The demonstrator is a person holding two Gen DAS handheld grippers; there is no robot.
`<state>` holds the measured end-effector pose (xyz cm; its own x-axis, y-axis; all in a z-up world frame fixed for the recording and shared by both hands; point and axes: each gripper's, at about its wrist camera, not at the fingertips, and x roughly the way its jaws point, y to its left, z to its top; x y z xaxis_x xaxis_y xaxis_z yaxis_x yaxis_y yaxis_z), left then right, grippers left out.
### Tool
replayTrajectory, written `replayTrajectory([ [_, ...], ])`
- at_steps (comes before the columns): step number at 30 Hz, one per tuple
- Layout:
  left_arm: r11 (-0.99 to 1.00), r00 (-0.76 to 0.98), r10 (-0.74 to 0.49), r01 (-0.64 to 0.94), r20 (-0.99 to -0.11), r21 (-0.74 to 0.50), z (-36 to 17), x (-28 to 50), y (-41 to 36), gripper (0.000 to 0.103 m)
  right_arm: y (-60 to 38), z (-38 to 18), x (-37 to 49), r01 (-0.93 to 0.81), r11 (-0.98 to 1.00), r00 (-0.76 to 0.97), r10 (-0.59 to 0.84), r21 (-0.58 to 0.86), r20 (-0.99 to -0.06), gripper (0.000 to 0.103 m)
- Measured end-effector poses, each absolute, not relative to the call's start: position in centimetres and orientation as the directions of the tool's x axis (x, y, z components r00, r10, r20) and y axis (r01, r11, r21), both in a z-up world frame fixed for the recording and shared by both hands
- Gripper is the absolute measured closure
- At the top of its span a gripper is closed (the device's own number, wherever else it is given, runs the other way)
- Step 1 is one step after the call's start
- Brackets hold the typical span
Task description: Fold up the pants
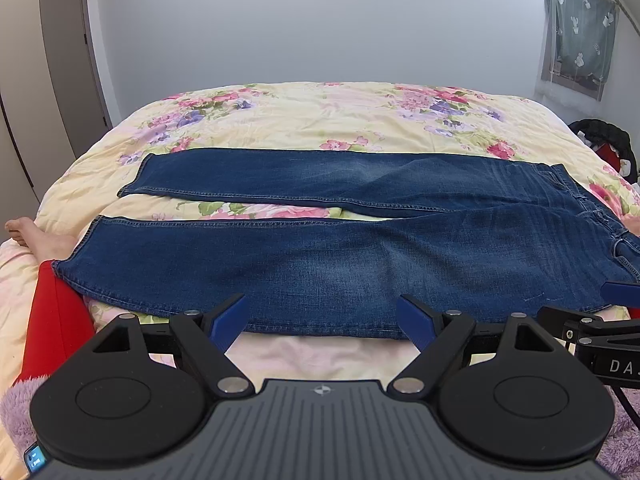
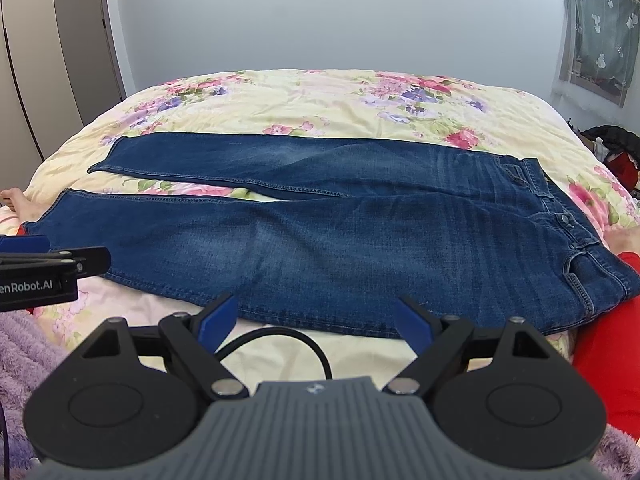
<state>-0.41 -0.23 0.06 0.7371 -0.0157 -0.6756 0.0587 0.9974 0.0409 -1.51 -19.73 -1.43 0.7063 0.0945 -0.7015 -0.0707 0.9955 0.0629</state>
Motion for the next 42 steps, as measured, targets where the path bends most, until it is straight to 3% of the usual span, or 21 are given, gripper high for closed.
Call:
replayTrajectory([
  [42, 0.996, 0.74, -0.028, 0.075, -0.672, 0.041, 0.39, -0.6, -0.54, 0.005, -19.53, -1.33, -1.59, -0.083, 0.995, 0.705, 0.104, 0.063, -0.702, 0.021],
])
